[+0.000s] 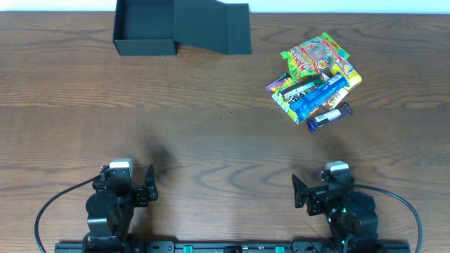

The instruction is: Pack container

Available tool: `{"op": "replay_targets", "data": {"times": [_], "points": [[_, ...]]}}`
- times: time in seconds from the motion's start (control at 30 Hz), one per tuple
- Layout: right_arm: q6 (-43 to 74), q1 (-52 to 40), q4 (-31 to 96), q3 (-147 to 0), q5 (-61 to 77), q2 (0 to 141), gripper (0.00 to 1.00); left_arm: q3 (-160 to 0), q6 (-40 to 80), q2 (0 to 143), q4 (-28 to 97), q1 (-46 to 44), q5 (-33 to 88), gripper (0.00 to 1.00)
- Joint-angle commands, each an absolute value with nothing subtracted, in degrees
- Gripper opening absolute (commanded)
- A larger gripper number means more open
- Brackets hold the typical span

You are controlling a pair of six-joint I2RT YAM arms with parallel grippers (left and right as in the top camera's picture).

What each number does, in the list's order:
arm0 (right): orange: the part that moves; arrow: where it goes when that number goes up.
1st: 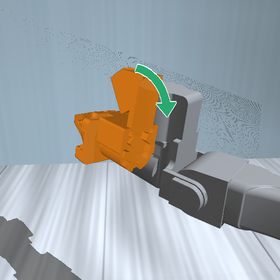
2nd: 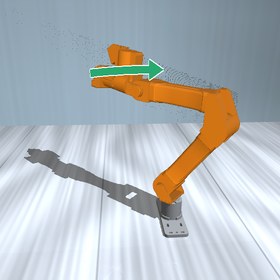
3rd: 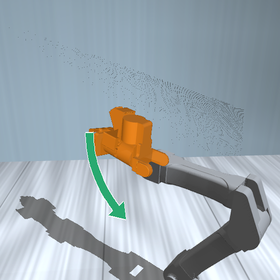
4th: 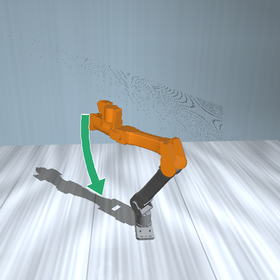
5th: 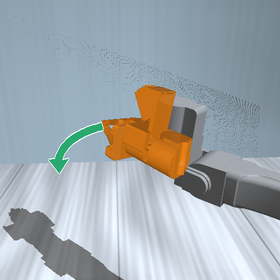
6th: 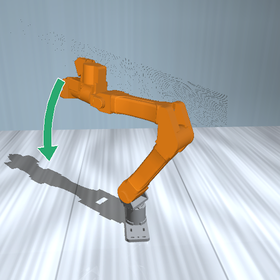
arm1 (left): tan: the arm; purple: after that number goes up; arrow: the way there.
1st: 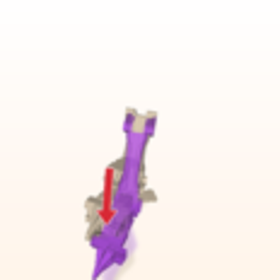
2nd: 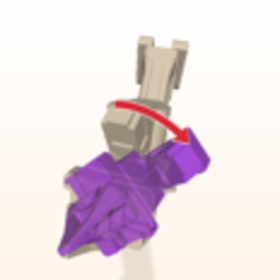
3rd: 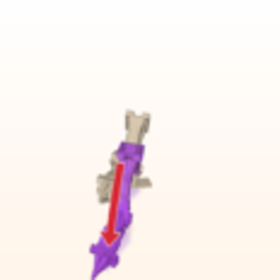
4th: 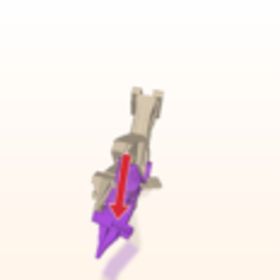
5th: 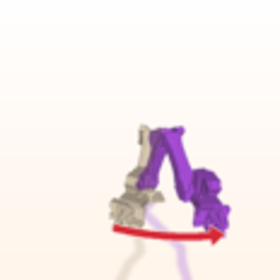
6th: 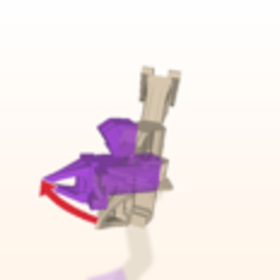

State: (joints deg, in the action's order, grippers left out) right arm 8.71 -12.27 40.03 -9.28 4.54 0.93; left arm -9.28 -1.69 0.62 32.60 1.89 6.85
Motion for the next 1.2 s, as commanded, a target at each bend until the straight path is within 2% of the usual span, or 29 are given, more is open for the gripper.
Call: {"op": "replay_targets", "data": {"times": [0.0,0.1,0.23,0.47,0.63,0.83,1.17], "points": [[9.15,-12.82,40.07,-9.19,5.15,0.34,0.99,-8.62,1.41,0.21,32.47,2.22,7.55,0.95],[9.15,-12.82,40.1,-9.19,5.15,0.34,0.99,-8.62,13.67,0.21,32.47,2.22,7.6,0.96],[9.15,-12.82,40.07,-9.19,5.15,0.34,0.99,-8.73,37.78,0.21,32.58,2.22,11.9,0.95],[9.15,-12.82,40.1,-9.19,5.15,0.34,0.99,-8.73,46.35,0.21,32.01,2.22,12.62,0.95],[9.15,-12.82,40.07,-9.19,5.15,0.34,0.99,-8.75,40.77,0.36,24.6,2.22,20.25,0.96],[9.15,-12.82,40.1,-9.19,5.15,0.34,0.99,-10.76,36.8,3.29,23.05,2.22,20.73,0.96],[9.15,-12.82,40.07,-9.19,5.15,0.34,0.99,-26.52,22.72,28.29,22.22,2.22,12.64,0.96]]}}
